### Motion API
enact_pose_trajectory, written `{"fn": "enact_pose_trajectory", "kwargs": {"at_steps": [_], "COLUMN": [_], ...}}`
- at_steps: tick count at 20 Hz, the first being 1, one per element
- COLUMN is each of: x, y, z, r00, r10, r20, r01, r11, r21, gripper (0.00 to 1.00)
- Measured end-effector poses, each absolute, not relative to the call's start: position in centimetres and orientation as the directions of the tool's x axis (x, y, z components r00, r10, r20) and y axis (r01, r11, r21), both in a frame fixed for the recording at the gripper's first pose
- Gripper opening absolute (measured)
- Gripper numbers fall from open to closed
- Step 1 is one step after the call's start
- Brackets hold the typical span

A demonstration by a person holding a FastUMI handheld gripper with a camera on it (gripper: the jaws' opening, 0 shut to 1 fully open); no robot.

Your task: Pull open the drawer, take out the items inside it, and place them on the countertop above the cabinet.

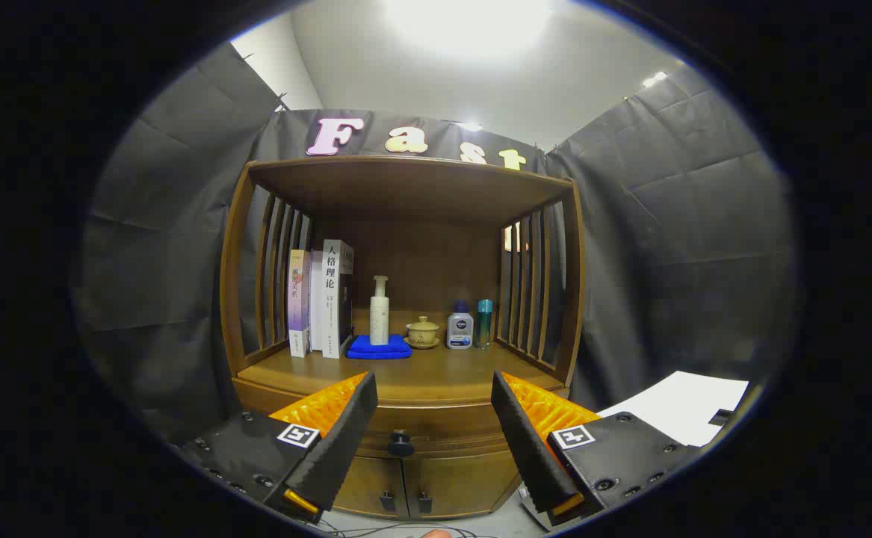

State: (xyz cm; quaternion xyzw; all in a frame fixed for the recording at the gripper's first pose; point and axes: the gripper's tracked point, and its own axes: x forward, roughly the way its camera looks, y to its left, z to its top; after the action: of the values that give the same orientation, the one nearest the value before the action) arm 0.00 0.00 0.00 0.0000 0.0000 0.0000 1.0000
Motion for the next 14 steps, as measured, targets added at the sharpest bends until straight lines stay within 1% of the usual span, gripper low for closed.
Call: {"fn": "enact_pose_trajectory", "kwargs": {"at_steps": [14], "x": [-0.14], "y": [0.26], "z": [0.53], "r00": [1.0], "r10": [0.0], "r20": [0.013], "r01": [0.0], "r11": [1.0], "r21": [-0.008], "gripper": [0.97]}}
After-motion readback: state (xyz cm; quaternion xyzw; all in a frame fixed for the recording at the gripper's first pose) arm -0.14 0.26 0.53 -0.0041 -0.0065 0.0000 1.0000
